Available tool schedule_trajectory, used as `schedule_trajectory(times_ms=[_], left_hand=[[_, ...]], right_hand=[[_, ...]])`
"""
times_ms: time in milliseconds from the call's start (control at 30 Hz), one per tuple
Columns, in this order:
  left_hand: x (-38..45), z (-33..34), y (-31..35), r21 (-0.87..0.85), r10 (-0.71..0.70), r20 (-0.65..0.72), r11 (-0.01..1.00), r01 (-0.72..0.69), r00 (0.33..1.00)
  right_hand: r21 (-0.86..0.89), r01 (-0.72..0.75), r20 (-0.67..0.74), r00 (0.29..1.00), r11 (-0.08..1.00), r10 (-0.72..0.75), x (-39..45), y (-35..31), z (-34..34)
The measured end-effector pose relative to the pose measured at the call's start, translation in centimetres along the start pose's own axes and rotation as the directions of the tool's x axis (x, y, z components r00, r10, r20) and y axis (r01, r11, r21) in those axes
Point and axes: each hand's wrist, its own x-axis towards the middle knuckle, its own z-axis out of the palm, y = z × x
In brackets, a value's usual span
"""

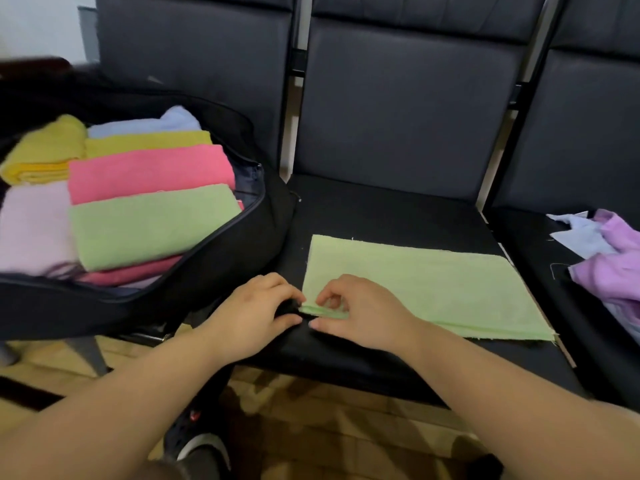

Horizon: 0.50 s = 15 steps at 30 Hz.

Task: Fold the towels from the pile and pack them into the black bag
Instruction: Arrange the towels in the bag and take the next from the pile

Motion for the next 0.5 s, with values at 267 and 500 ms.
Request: schedule_trajectory(times_ms=[267,500], left_hand=[[1.0,-0.2,-0.5,0.130,0.056,0.109,0.989,-0.070,0.992],[3.2,-0.3,-0.5,0.242,0.107,0.169,0.959,-0.147,0.980]], right_hand=[[-0.012,-0.053,0.016,0.998,0.999,0.054,1.2,-0.2,0.7],[0.124,-0.071,0.092,0.994,0.990,0.060,1.8,0.5,0.6]])
